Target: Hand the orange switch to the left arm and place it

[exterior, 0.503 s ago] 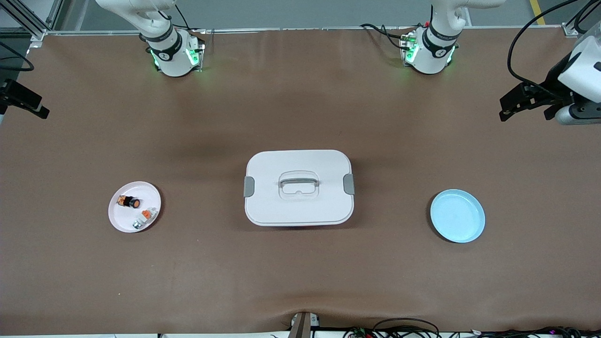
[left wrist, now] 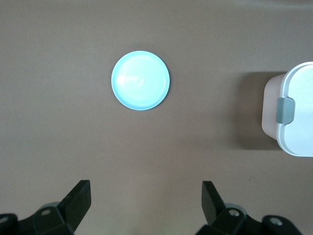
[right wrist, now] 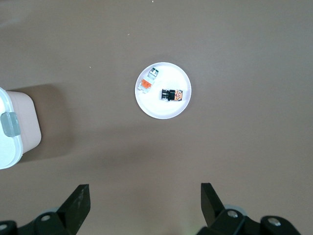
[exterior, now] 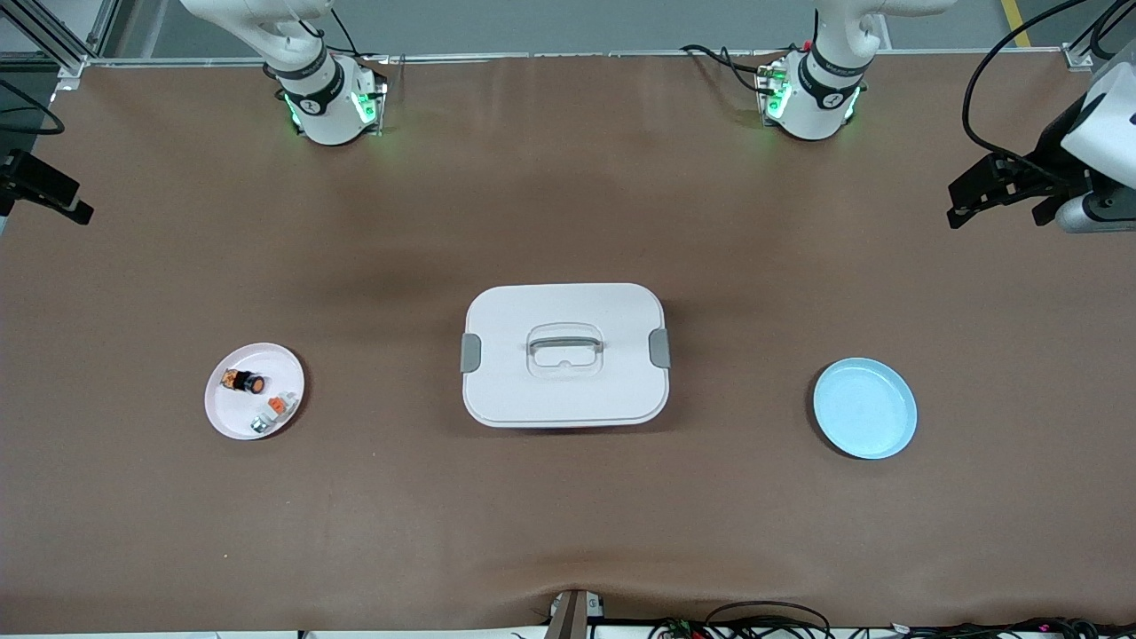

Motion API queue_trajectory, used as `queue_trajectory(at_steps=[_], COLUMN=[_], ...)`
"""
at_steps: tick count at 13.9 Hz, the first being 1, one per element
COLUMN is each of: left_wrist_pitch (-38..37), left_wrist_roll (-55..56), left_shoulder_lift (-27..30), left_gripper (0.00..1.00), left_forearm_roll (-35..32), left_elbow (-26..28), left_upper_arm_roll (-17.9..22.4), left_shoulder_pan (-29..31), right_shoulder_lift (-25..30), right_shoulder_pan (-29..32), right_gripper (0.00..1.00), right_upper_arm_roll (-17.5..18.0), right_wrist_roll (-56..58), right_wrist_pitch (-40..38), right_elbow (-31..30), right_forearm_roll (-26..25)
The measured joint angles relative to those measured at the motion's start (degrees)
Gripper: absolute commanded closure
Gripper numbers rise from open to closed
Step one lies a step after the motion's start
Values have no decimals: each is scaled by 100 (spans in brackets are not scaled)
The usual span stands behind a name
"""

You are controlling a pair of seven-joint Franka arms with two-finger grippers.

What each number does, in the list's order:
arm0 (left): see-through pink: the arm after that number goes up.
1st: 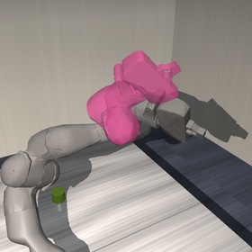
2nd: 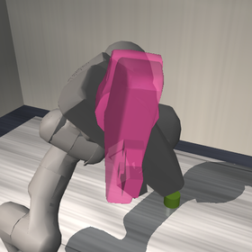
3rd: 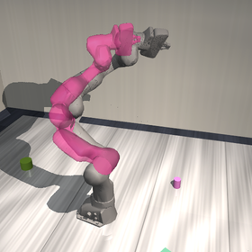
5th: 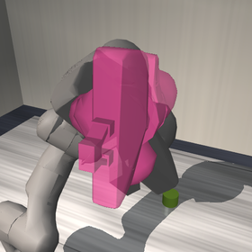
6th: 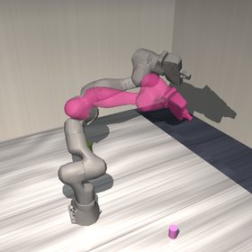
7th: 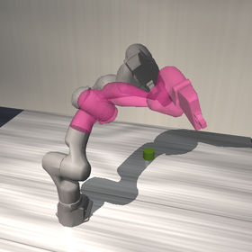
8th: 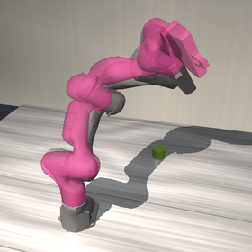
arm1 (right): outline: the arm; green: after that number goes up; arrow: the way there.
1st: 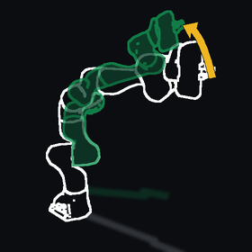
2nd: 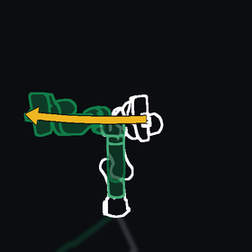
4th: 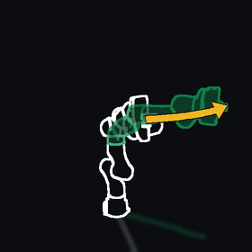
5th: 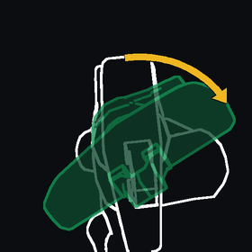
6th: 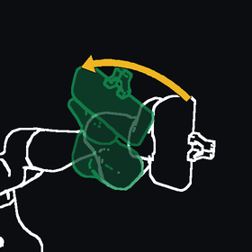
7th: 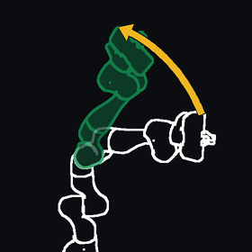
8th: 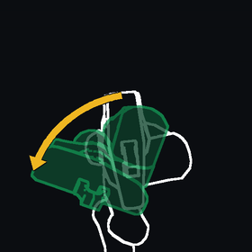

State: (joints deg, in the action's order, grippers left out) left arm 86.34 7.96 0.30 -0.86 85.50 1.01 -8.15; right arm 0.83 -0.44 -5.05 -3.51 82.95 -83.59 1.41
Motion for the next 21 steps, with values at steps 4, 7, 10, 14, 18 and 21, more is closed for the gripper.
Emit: queue_trajectory(at_steps=[4, 7, 10, 14, 18, 21], left_wrist_pitch=[-2, -3, -6, -73, -82, -83], left_wrist_roll=[0, 0, 0, 0, 0, 0], left_shoulder_lift=[-6, -9, -9, -10, -10, -10], left_gripper=[0, 0, 0, 0, 0, 0], left_forearm_roll=[-57, -60, -60, -61, -63, -64], left_elbow=[0, 0, 0, -1, -5, -7], left_upper_arm_roll=[-1, -1, -1, -1, 0, 0], left_shoulder_pan=[-3, -5, -5, -3, -2, -3], right_shoulder_lift=[0, 0, -8, -227, -635, -964], right_shoulder_pan=[9, 96, 144, 159, 242, 278], right_gripper=[0, 0, 0, 0, 0, 0], right_upper_arm_roll=[-10, -14, -15, -15, -15, -14], right_wrist_roll=[-2, -1, -1, 77, 175, 176], right_wrist_pitch=[5, 66, 139, 475, 1002, 1093], right_elbow=[0, 0, -1, -9, -30, -189], right_forearm_roll=[-6, -6, -6, 0, 5, 31])
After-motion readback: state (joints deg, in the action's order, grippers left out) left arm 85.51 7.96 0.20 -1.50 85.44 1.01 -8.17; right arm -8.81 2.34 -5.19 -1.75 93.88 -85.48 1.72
